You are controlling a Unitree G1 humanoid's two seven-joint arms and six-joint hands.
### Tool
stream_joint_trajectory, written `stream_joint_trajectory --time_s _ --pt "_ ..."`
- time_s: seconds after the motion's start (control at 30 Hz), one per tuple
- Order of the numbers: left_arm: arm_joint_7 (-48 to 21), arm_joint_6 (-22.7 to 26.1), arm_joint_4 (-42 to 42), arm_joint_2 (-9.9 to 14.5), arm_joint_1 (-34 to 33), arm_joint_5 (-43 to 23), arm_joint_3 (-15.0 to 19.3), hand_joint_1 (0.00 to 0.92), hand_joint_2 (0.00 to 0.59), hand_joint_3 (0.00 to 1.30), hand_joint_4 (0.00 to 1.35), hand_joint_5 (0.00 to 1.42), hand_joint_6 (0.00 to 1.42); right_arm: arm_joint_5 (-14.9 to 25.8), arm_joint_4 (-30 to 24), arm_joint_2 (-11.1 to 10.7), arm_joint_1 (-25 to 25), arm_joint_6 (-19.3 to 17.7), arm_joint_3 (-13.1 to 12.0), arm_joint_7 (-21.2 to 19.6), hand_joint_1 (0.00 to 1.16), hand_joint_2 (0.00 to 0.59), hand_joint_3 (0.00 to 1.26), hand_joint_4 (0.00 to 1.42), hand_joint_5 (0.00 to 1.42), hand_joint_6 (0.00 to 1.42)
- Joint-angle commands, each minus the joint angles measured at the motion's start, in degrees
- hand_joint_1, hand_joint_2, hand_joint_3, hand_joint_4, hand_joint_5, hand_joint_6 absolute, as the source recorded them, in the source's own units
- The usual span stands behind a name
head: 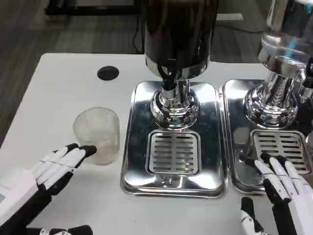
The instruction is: Grasp the cup under the faucet to collect the drink, then remove the cup.
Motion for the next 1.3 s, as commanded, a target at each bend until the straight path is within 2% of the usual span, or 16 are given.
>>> stream_joint_trajectory --time_s 0.03,0.37,0.7,1.3 --pt "-0.44 0.63 -0.64 0.16 0.59 -0.62 0.05 0.000 0.100 0.00 0.00 0.00 0.04 0.57 -0.15 0.17 0.28 -0.09 -0.29 0.35 0.41 0.508 0.19 0.09 0.05 0.13" --pt "-0.82 1.26 -0.71 0.38 0.85 -1.51 -0.04 0.000 0.100 0.00 0.00 0.00 0.04 1.12 0.10 0.37 0.15 -0.04 -0.22 0.22 0.42 0.508 0.19 0.09 0.05 0.13" --pt "-0.57 2.16 0.23 -0.49 0.19 -3.10 0.10 0.000 0.100 0.00 0.00 0.00 0.04 1.63 0.11 0.60 0.11 0.08 -0.40 0.23 0.43 0.508 0.19 0.09 0.05 0.13" --pt "-5.35 12.56 3.81 -3.76 -8.08 -12.74 -0.77 0.000 0.070 0.00 0.00 0.05 0.10 1.92 0.15 1.51 -0.40 -0.06 -0.18 0.48 0.43 0.516 0.19 0.12 0.06 0.13"
